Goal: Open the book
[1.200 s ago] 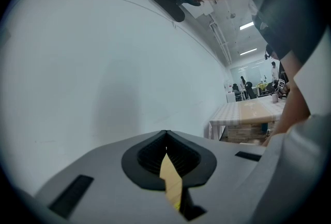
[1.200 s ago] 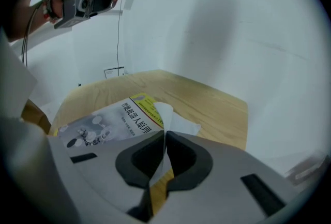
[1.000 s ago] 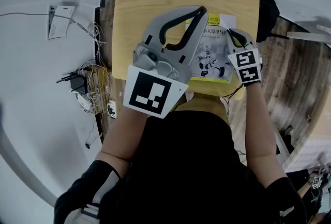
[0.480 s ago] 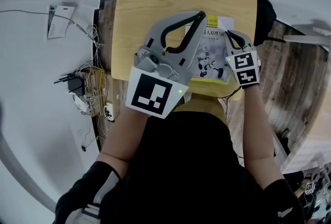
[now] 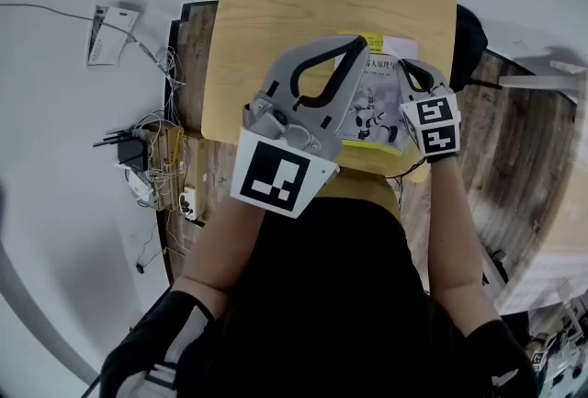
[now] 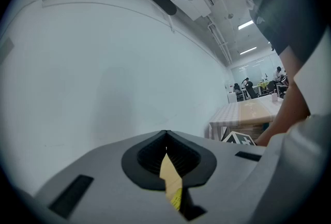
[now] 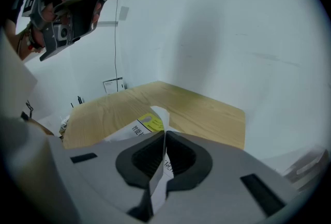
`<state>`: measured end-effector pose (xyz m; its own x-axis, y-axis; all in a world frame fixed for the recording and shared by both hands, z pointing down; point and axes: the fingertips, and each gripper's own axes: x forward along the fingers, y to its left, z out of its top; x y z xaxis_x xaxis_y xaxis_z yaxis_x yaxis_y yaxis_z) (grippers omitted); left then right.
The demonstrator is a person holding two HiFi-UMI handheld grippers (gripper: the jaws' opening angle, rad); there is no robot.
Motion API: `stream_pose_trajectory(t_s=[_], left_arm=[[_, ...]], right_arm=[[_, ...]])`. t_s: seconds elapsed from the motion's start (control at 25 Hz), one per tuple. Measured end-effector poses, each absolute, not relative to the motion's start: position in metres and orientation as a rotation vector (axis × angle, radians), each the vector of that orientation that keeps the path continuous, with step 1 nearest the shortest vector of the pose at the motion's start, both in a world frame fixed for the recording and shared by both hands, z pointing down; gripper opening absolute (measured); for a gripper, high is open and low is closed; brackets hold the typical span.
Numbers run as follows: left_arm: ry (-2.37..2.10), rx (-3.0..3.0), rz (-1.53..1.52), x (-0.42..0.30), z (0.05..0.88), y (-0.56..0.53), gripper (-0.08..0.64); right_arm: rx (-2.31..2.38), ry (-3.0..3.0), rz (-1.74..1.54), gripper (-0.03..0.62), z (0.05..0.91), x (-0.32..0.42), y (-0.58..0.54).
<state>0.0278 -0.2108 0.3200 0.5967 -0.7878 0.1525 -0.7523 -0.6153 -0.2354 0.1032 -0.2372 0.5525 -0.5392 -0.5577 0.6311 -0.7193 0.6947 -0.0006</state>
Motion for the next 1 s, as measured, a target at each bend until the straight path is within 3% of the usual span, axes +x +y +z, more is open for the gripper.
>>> stream_pose_trajectory(t_s=[1.0], left_arm=[[1.172,-2.752,-0.261,-0.053,0.314,-0.209,0.008]], right_arm=[[1.105,-2.278,0.409,0.034,0.496,0.024,-0.219]])
